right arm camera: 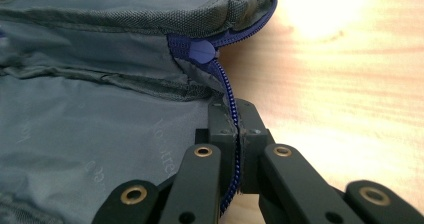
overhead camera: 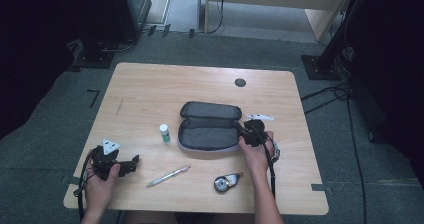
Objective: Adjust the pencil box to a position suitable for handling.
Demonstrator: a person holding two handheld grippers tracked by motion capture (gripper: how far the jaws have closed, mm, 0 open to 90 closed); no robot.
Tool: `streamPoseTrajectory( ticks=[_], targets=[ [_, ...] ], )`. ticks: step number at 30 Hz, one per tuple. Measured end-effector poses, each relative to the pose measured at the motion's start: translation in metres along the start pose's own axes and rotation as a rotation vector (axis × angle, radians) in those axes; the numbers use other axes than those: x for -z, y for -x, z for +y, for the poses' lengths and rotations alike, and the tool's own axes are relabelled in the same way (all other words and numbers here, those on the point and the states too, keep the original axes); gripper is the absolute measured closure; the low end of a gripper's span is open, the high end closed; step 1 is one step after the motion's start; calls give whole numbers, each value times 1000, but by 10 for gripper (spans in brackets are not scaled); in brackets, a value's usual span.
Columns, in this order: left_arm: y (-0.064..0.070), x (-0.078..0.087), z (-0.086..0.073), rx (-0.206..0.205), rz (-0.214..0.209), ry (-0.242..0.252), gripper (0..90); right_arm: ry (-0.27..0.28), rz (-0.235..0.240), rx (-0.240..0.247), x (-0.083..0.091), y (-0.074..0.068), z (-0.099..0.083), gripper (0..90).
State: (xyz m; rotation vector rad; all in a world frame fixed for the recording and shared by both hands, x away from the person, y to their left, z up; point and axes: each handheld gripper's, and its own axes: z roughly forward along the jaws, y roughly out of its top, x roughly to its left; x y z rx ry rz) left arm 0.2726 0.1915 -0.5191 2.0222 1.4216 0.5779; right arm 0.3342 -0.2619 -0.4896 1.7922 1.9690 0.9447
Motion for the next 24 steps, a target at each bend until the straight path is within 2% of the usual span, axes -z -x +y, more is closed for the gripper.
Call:
streamPoseTrajectory(
  ticks=[5, 6, 8, 9, 10, 12, 13, 14, 19, 21, 24],
  targets=[
    [0, 0, 0, 0, 0, -1, 6, -15, 8, -14, -2, 3, -11, 880],
    [0, 0, 0, -1, 0, -1, 6, -16, 11, -37, -1, 3, -14, 877],
    [0, 0, 0, 0, 0, -1, 6, -12, 10, -51, 0, 2, -15, 870],
    [0, 0, 0, 0, 1, -1, 6, -5, 9, -56, 1, 2, -16, 842],
    [0, 0, 0, -1, 0, -1, 6, 2, 10, -61, 2, 2, -17, 773],
    [1, 0, 0, 3, 1, 1, 6, 19, 8, -87, 9, 3, -16, 560],
    [1, 0, 0, 3, 1, 1, 6, 19, 8, -87, 9, 3, -16, 560],
    [1, 0, 0, 3, 0, 1, 6, 41, 17, -84, 17, 5, -15, 470],
    [1, 0, 0, 3, 0, 1, 6, 96, 16, -63, 33, 4, -15, 381],
    [1, 0, 0, 3, 1, 1, 6, 124, 27, -32, 43, 0, -12, 316],
    [1, 0, 0, 3, 1, 1, 6, 144, 49, -16, 48, -5, -10, 309]
  ],
)
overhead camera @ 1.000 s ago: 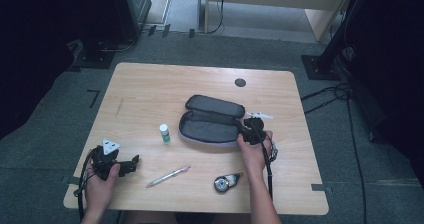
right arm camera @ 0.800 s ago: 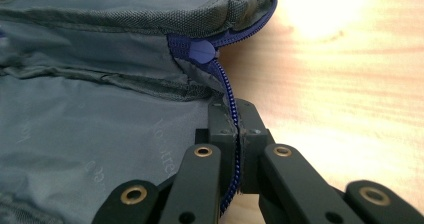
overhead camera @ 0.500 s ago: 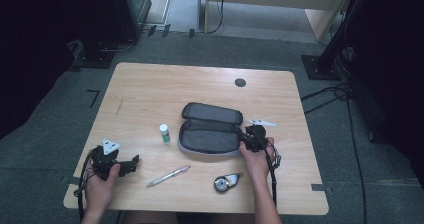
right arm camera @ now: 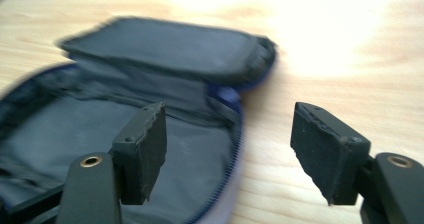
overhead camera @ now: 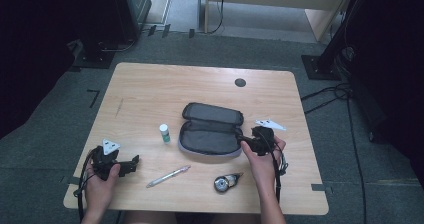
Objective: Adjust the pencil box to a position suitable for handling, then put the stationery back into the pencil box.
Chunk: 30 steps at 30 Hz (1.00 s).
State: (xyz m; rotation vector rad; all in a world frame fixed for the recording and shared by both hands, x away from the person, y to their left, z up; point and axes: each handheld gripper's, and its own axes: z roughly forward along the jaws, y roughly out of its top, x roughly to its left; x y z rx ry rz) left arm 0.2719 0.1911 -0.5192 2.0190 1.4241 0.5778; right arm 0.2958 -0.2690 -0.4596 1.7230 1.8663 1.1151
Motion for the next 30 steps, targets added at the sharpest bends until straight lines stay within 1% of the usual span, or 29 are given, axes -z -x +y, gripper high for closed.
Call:
streamPoseTrajectory(
  ticks=[2, 3, 4, 5, 6, 7, 8, 9, 11, 12, 13, 14, 15, 17, 20, 21, 22, 23, 24, 25, 30],
  targets=[
    [0, 0, 0, 0, 0, 0, 6, 18, 60, 9, 2, -6, 3, 340],
    [0, 0, 0, 0, 0, 1, 6, 32, 85, 38, 4, -16, 6, 351],
    [0, 0, 0, 0, 0, 1, 6, 42, 97, 51, 4, -21, 7, 350],
    [0, 0, 0, 0, 0, 0, 6, 42, 97, 51, 4, -21, 7, 350],
    [0, 0, 0, 0, 0, 0, 6, 46, 108, 59, 4, -25, 8, 349],
    [0, 0, 0, 0, 0, 0, 6, 65, 138, 76, 2, -33, 10, 349],
    [0, 0, 0, 1, 0, 1, 6, 65, 138, 76, 2, -33, 10, 349],
    [0, 0, 0, 0, 0, 0, 6, 82, 150, 89, 1, -38, 10, 358],
    [0, 0, 0, -1, 0, -1, 6, 93, 174, 110, -1, -47, 12, 389],
    [0, 0, 0, 0, 0, 0, 6, 96, 202, 125, -3, -58, 13, 441],
    [0, 0, 0, 0, 0, 0, 6, 96, 202, 125, -3, -58, 13, 441],
    [0, 0, 0, 1, 0, 0, 6, 97, 239, 126, -5, -69, 15, 472],
    [0, 0, 0, 1, 0, 0, 6, 97, 239, 126, -5, -69, 15, 472],
    [0, 0, 0, -1, -1, 0, 6, 102, 265, 136, -8, -81, 16, 481],
    [0, 0, 0, -1, -1, 0, 6, 91, 292, 166, -12, -99, 17, 494],
    [0, 0, 0, -4, -1, -3, 6, 86, 311, 181, -16, -109, 18, 511],
    [0, 0, 0, -4, -1, -3, 6, 86, 311, 181, -16, -109, 18, 511],
    [0, 0, 0, -4, -1, -3, 6, 84, 320, 190, -18, -114, 18, 518],
    [0, 0, 0, -3, -1, -2, 6, 64, 342, 198, -21, -124, 18, 535],
    [0, 0, 0, -3, -1, -2, 6, 64, 342, 198, -21, -124, 18, 535],
    [0, 0, 0, -1, -2, 0, 6, 50, 379, 220, -31, -144, 16, 531]
  ],
)
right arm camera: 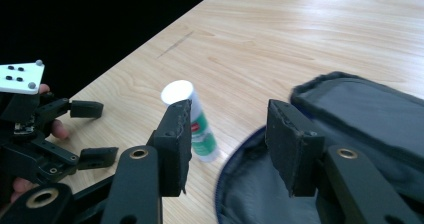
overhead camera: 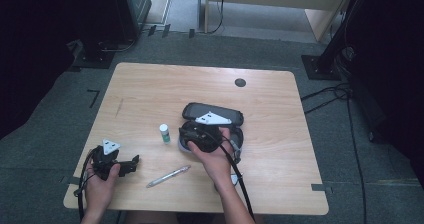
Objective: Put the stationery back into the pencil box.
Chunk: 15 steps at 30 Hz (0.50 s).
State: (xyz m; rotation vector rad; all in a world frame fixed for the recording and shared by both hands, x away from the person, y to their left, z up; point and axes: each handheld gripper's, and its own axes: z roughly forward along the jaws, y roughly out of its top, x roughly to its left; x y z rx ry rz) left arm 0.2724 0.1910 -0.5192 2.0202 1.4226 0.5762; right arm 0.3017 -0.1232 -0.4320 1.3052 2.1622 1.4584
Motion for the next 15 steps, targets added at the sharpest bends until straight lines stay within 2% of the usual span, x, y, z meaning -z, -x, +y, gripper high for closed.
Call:
streamPoseTrajectory(
  ticks=[4, 8, 15],
  targets=[
    [0, 0, 0, 0, 0, 0, 6, -15, 17, 10, -16, -8, -2, 530],
    [0, 0, 0, 0, 0, 0, 6, -21, 27, 13, -24, -11, -3, 530],
    [0, 0, 0, -2, 0, -2, 6, -32, 44, 20, -42, -19, -2, 483]
  ],
)
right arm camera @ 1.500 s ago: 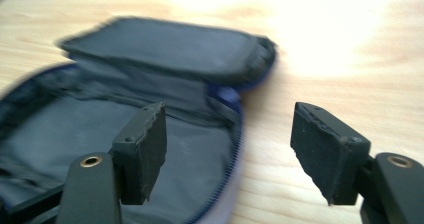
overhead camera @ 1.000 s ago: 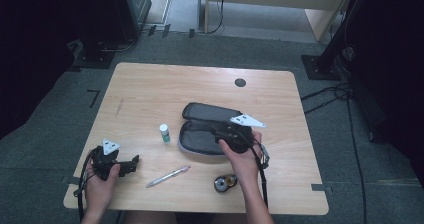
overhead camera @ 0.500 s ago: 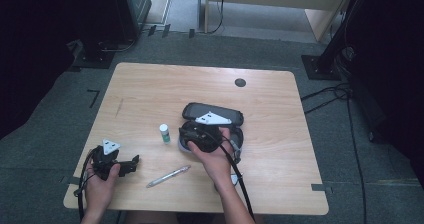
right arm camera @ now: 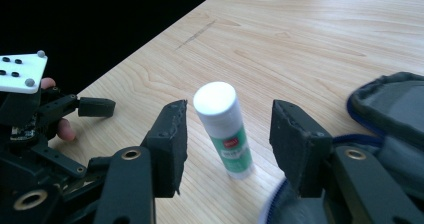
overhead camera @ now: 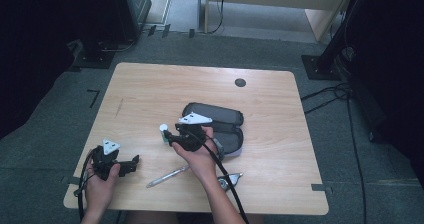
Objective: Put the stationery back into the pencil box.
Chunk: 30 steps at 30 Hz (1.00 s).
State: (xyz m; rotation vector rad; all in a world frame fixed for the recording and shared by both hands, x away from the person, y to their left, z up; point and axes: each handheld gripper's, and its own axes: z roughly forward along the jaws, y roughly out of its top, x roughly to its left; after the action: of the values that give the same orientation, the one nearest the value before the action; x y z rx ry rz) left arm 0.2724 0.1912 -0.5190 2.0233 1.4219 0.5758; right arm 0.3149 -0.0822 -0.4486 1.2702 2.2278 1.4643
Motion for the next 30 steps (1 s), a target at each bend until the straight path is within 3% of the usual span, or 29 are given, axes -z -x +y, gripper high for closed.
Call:
streamPoseTrajectory(
  ticks=[7, 8, 14, 17, 18, 19, 21, 27, 30],
  targets=[
    [0, 0, 0, 2, 0, 2, 6, -25, -33, 19, -18, -7, 3, 448],
    [0, 0, 0, -1, 0, -1, 6, -23, -56, 48, -23, -10, 3, 428],
    [0, 0, 0, 1, 0, 2, 6, -35, -113, 57, -33, -12, 3, 430],
    [0, 0, 0, -1, 0, -1, 6, -41, -139, 72, -39, -13, 2, 482],
    [0, 0, 0, -2, 0, -1, 6, -30, -160, 79, -39, -14, 2, 609],
    [0, 0, 0, -2, 0, -1, 6, -26, -165, 77, -39, -15, 3, 644],
    [0, 0, 0, 0, -1, 1, 6, -25, -175, 75, -38, -15, 3, 652],
    [0, 0, 0, 1, -1, 1, 6, -10, -151, 64, -31, -16, 5, 655],
    [0, 0, 0, 1, 0, 2, 6, 28, -137, 72, -18, -21, 11, 654]
  ],
)
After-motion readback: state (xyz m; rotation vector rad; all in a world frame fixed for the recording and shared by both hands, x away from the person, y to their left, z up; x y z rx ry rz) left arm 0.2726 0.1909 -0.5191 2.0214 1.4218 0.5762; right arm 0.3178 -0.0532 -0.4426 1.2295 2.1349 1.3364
